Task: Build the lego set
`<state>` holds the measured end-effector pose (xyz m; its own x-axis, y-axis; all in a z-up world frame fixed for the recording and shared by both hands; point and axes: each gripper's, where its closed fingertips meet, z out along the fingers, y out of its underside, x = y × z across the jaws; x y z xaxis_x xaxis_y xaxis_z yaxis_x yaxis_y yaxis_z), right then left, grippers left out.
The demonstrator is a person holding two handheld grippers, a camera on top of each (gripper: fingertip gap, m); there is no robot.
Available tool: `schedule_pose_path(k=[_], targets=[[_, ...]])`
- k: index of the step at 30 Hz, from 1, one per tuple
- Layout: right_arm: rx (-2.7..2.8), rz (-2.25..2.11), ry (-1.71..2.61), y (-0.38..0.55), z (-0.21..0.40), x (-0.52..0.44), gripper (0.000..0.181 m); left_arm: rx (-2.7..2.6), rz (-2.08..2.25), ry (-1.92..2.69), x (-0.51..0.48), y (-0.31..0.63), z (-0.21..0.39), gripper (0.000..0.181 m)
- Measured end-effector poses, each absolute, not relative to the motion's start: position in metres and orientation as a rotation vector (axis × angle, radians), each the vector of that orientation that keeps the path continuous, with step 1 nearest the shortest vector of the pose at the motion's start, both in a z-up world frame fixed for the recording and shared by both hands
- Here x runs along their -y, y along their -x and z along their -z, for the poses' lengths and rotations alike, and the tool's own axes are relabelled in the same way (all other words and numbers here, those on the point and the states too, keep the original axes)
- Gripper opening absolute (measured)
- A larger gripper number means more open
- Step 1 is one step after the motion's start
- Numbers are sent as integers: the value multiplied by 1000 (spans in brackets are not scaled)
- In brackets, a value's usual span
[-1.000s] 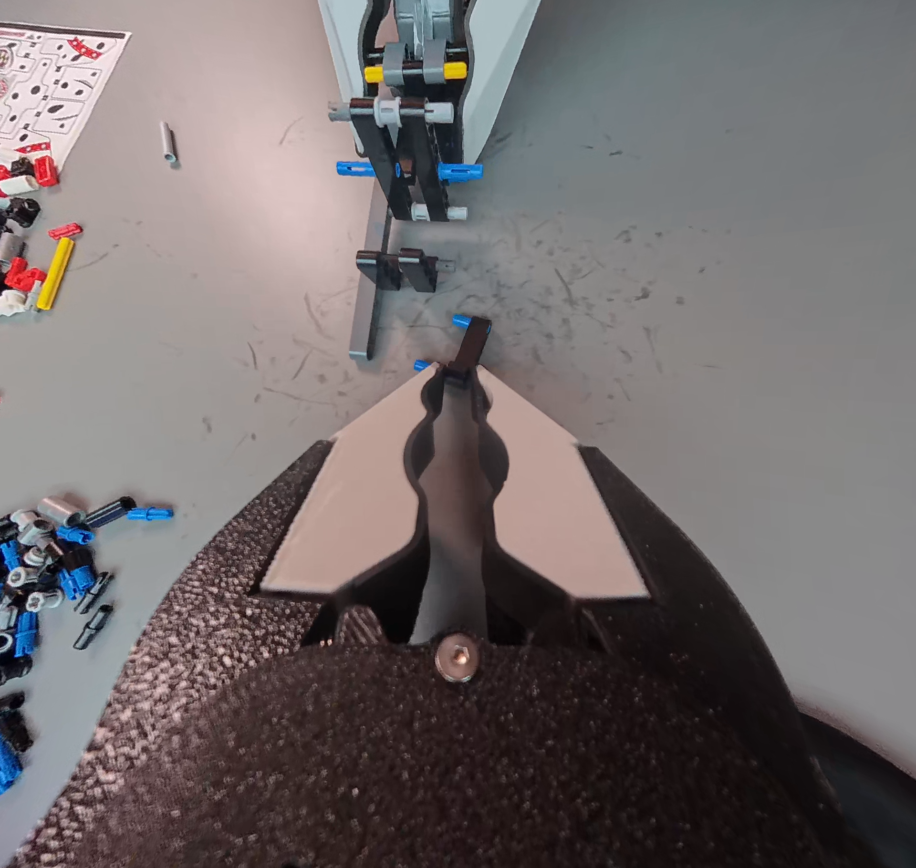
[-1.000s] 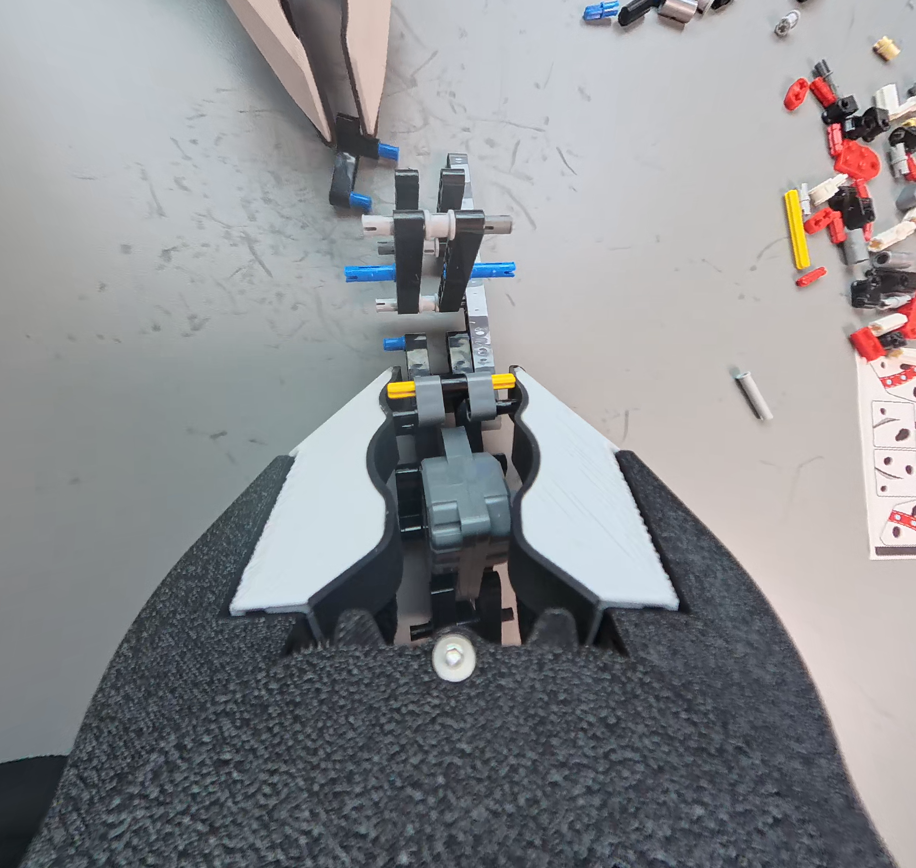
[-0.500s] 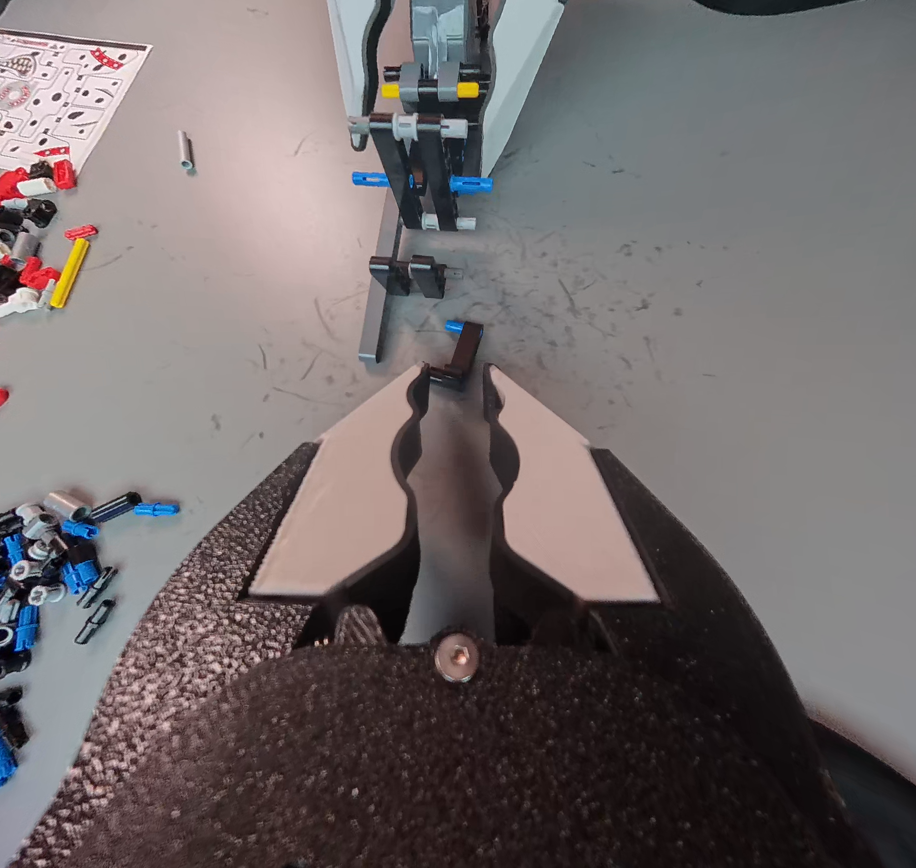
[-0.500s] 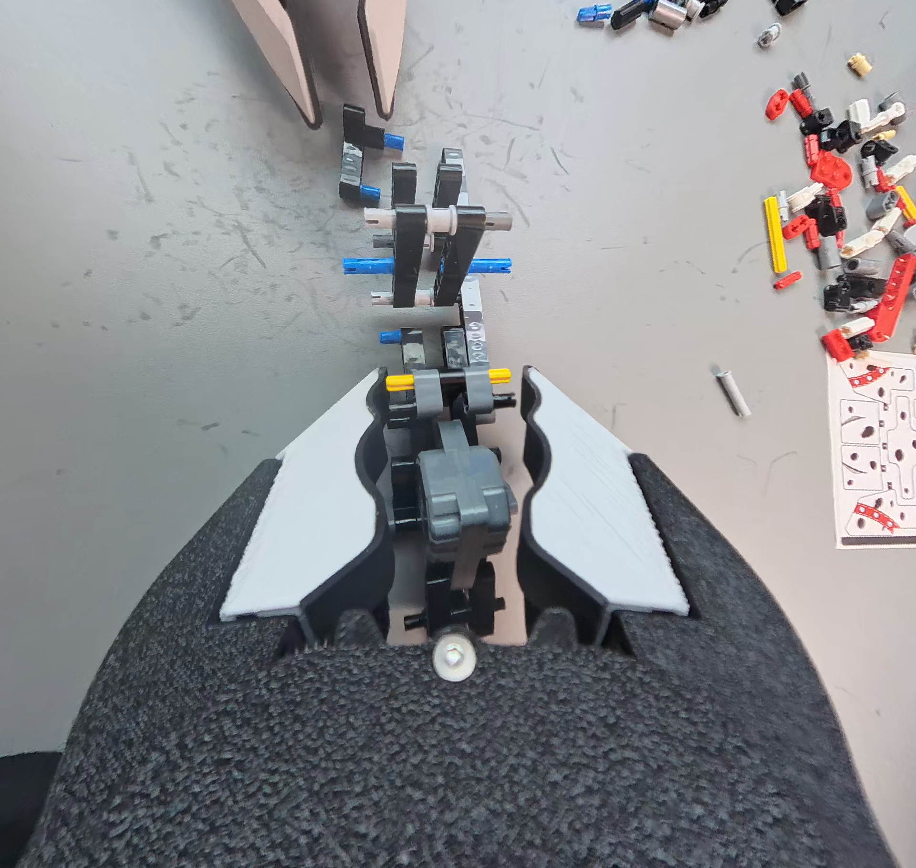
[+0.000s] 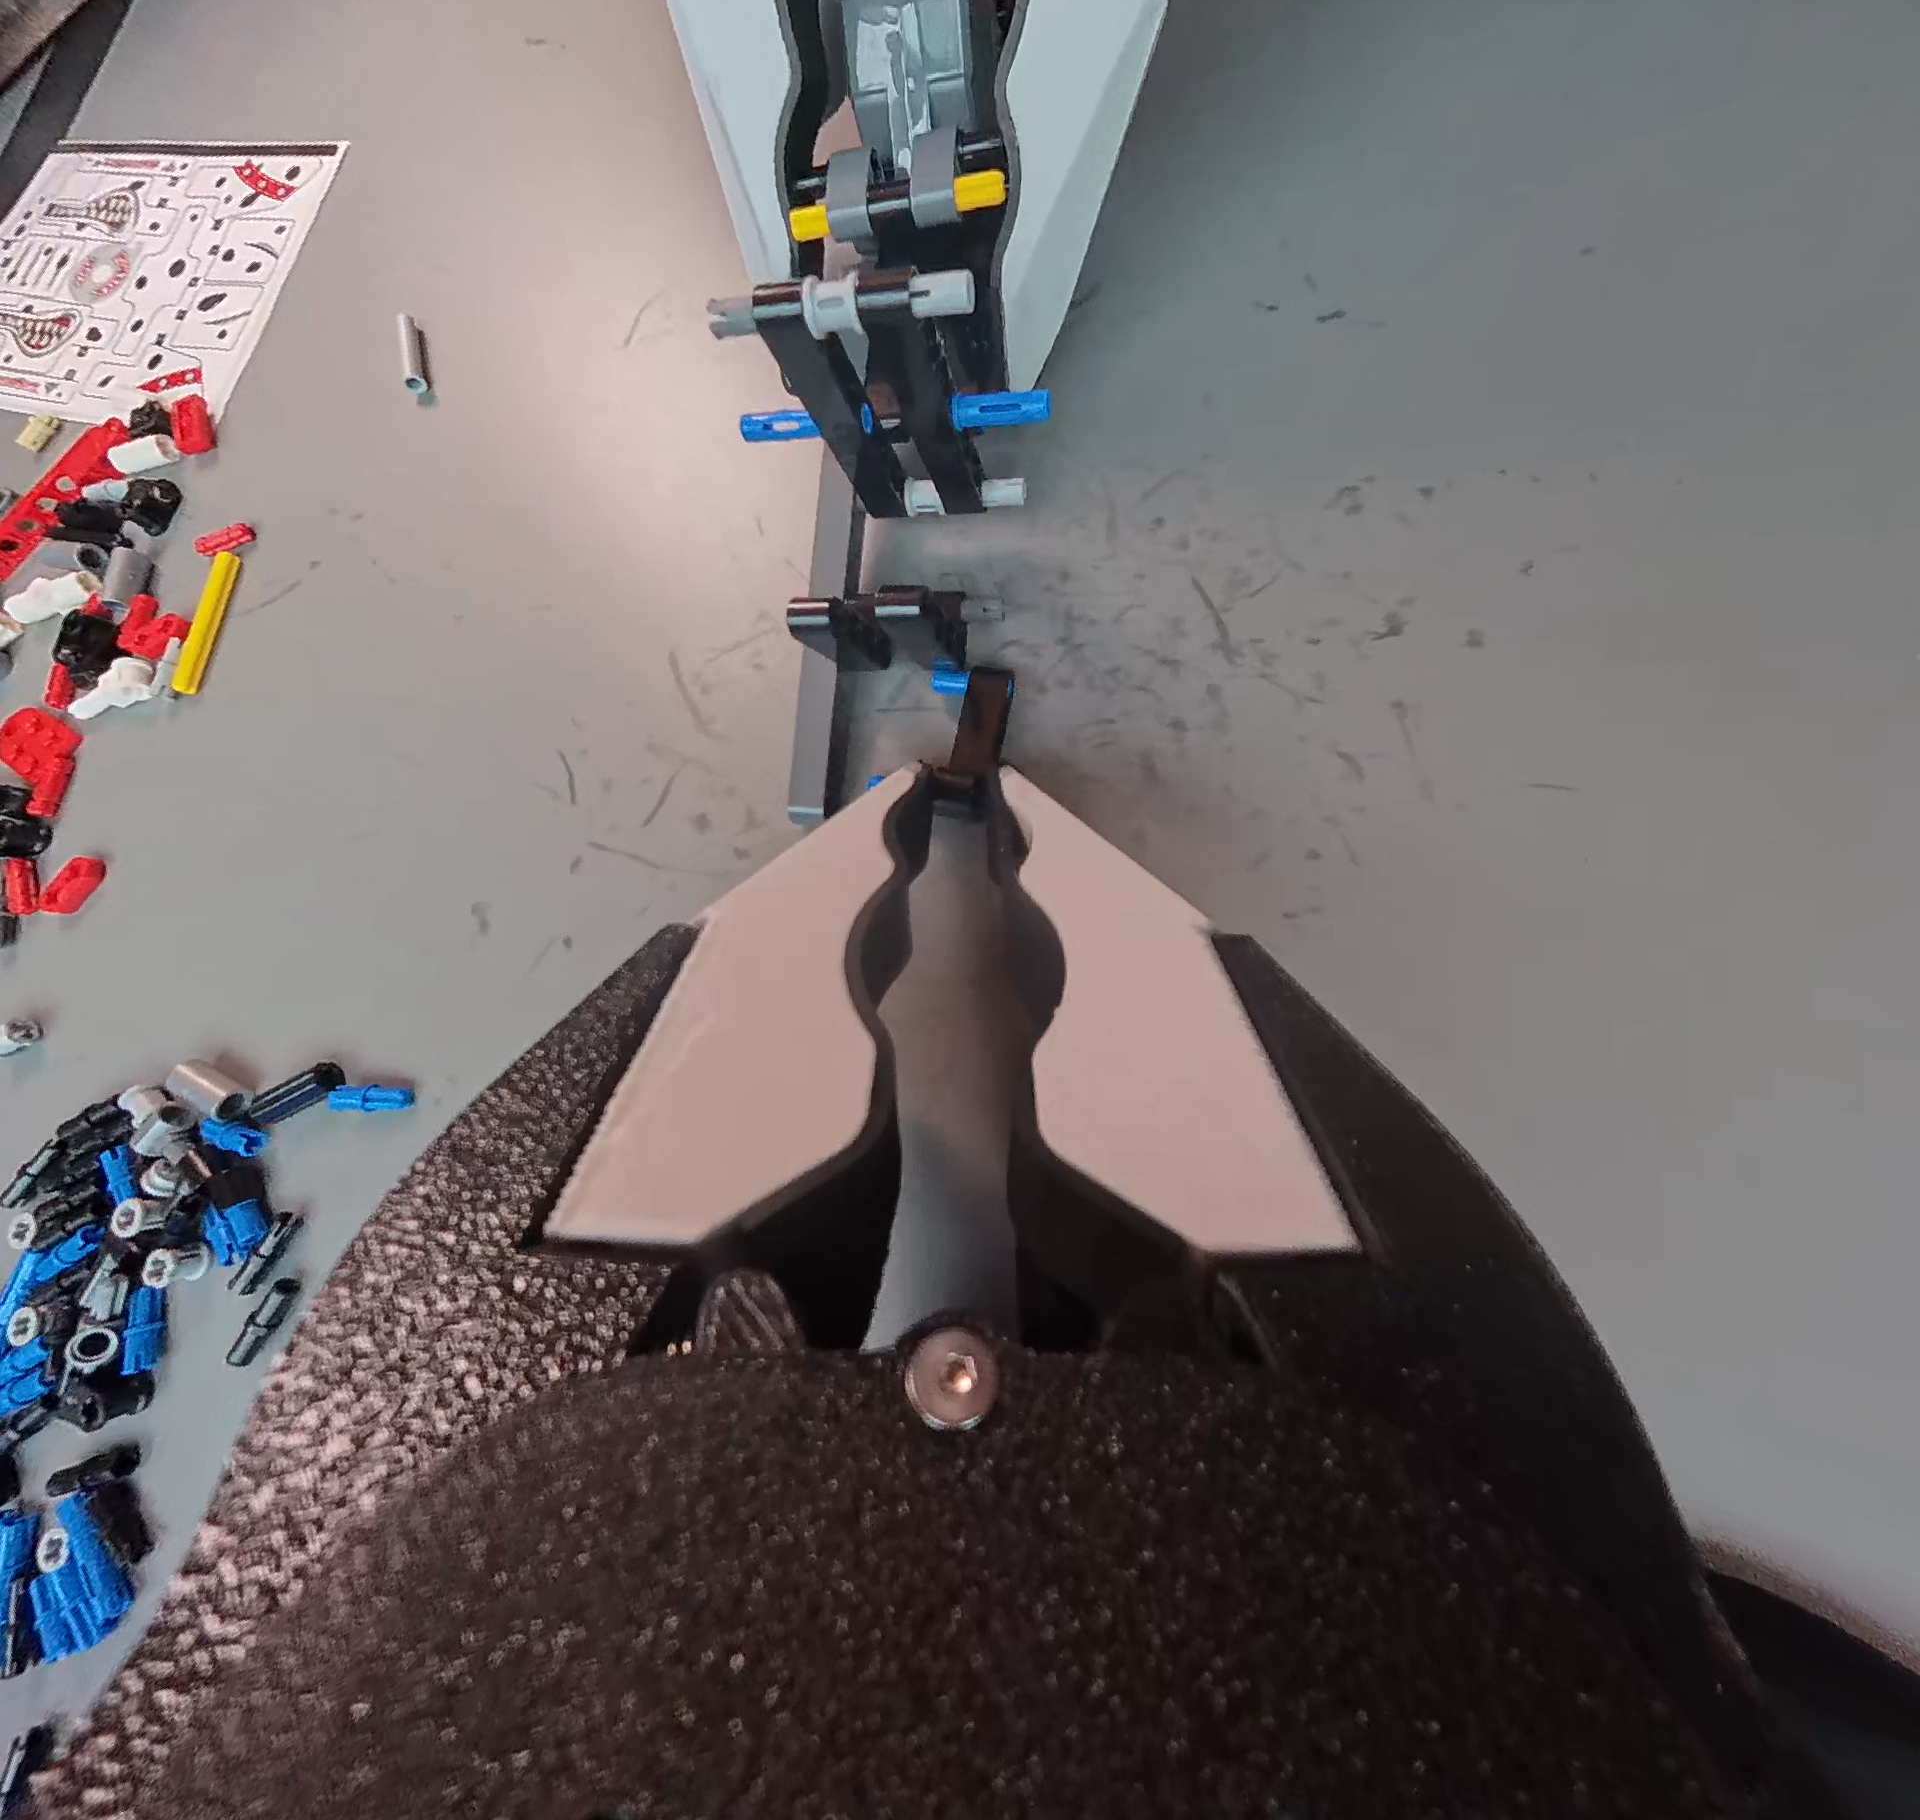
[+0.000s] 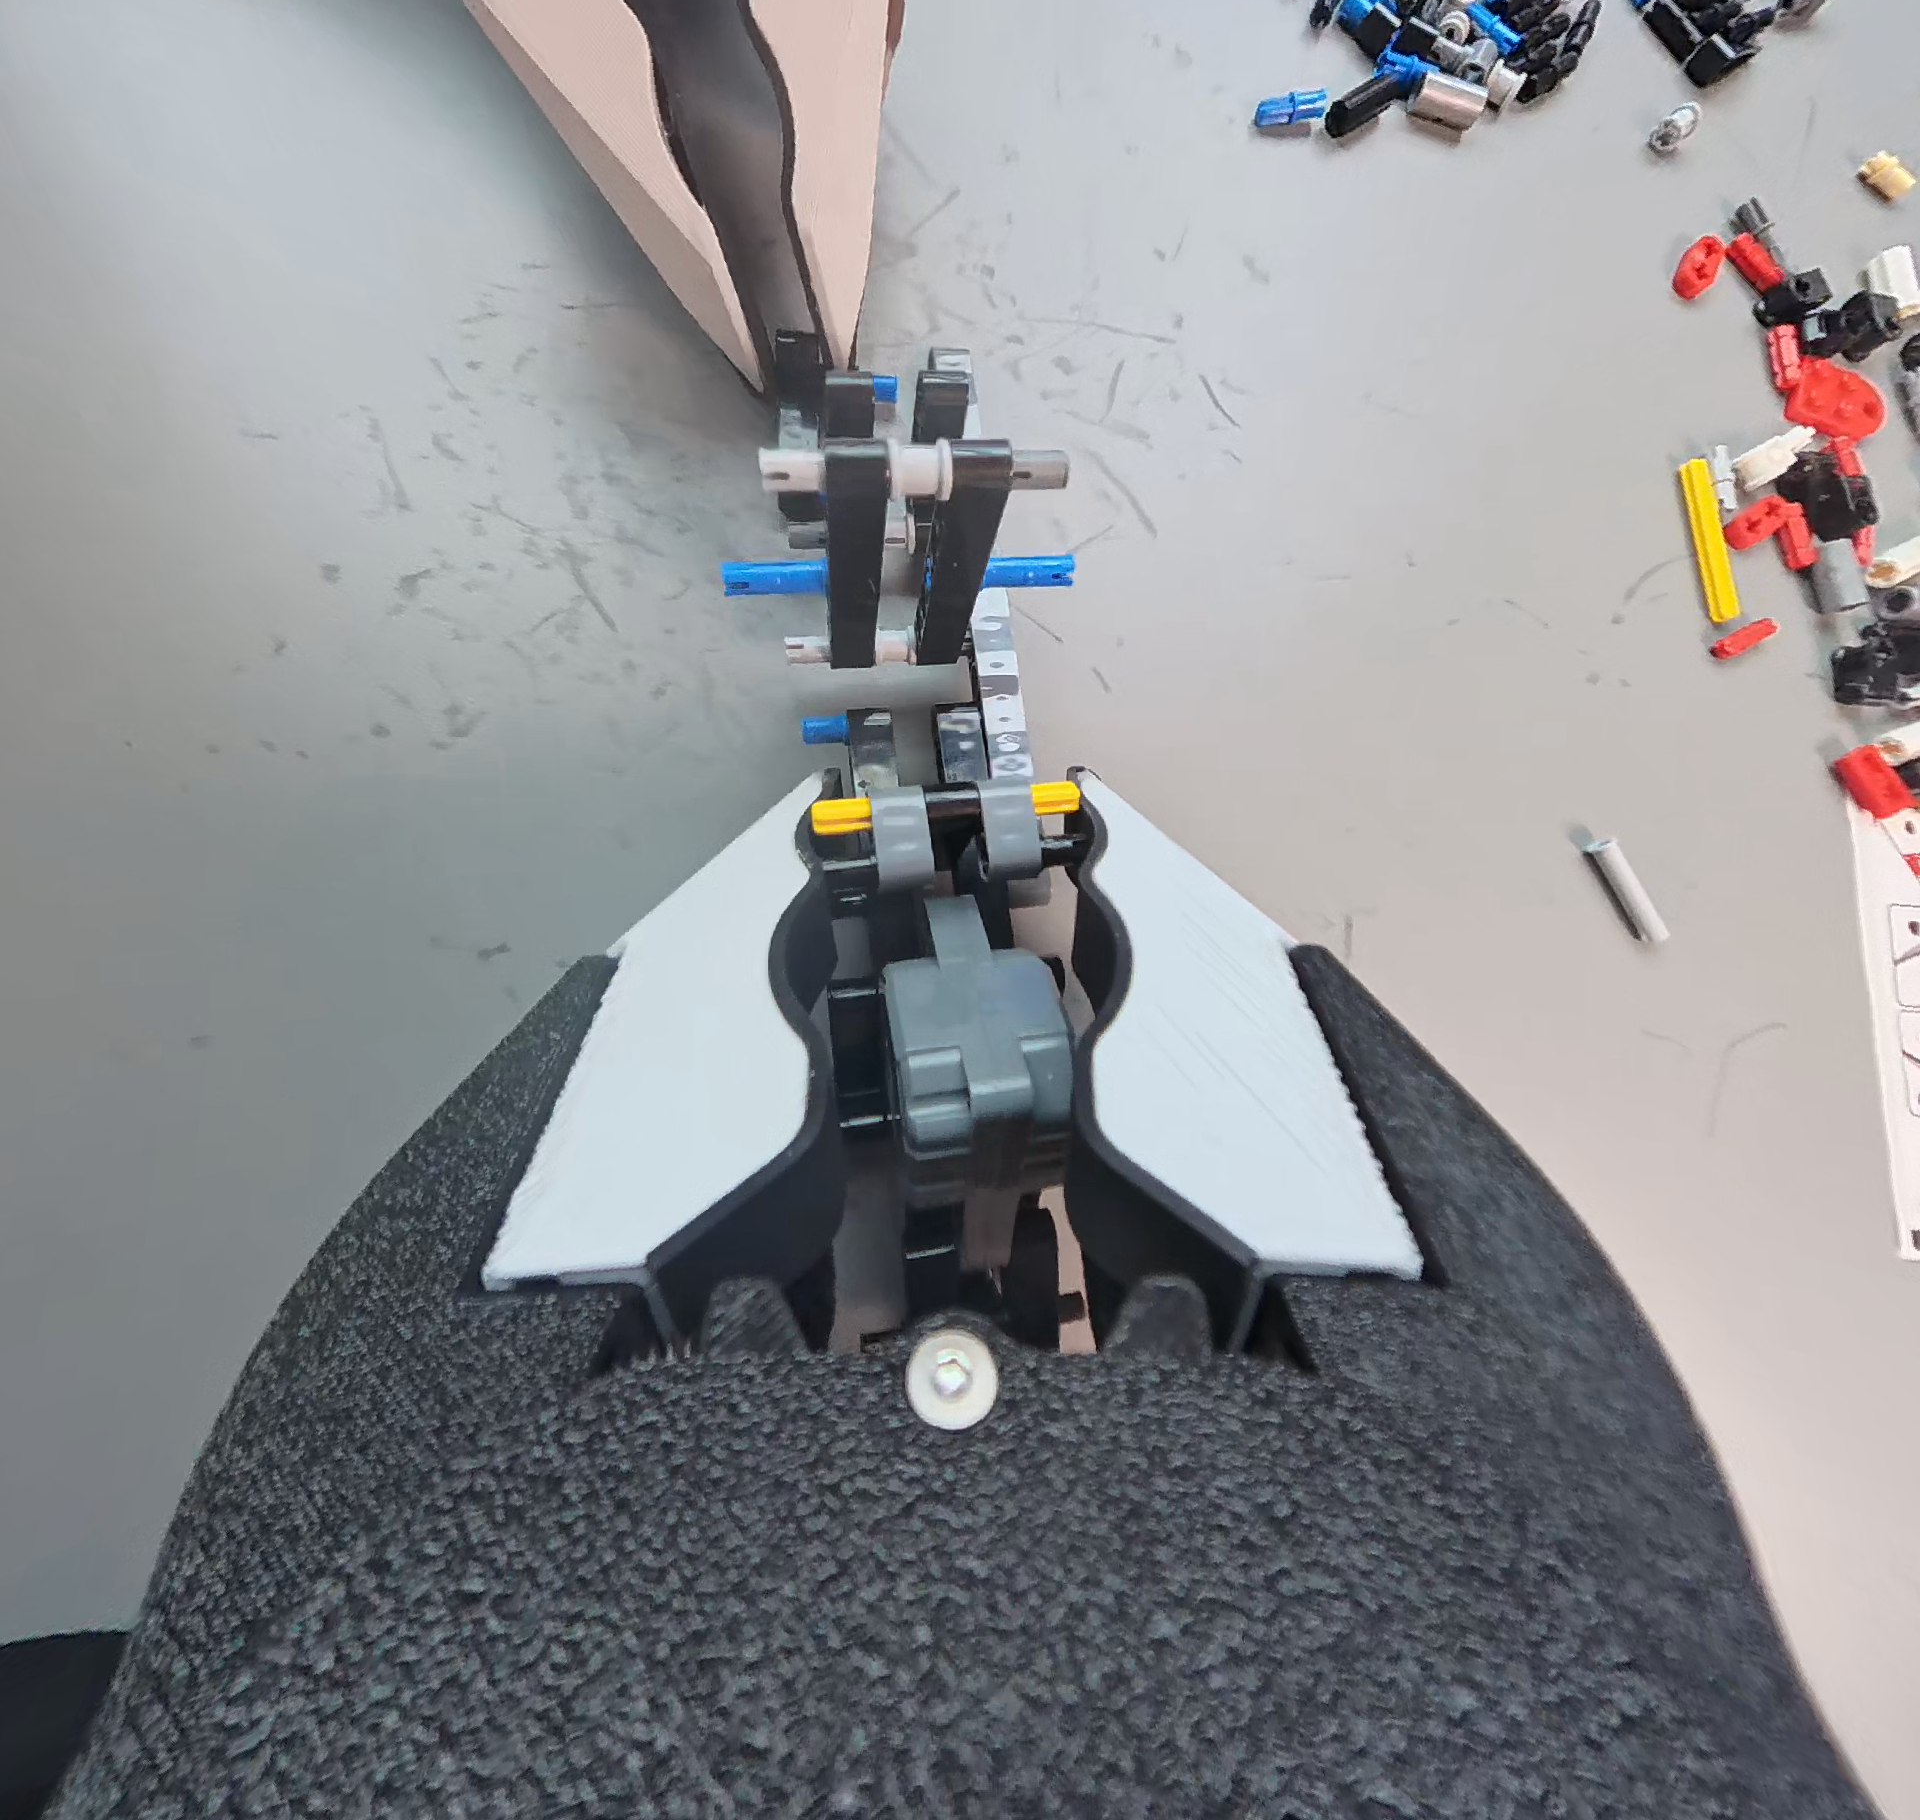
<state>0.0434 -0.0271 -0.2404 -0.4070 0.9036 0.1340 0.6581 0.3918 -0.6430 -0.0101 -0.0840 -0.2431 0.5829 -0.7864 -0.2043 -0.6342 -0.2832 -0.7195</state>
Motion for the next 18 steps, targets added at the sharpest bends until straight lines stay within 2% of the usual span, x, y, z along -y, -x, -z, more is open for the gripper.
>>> schedule_pose_path(k=[11, 15, 18], targets=[[2160, -798, 1367, -42, 238, 29, 42, -1112, 268, 2018, 84, 14, 243, 13], [2161, -800, 1365, -43, 239, 30, 42, -1092, 292, 2010, 84, 18, 237, 23], [2161, -804, 1365, -43, 239, 30, 42, -1075, 300, 1998, 84, 22, 232, 24]])
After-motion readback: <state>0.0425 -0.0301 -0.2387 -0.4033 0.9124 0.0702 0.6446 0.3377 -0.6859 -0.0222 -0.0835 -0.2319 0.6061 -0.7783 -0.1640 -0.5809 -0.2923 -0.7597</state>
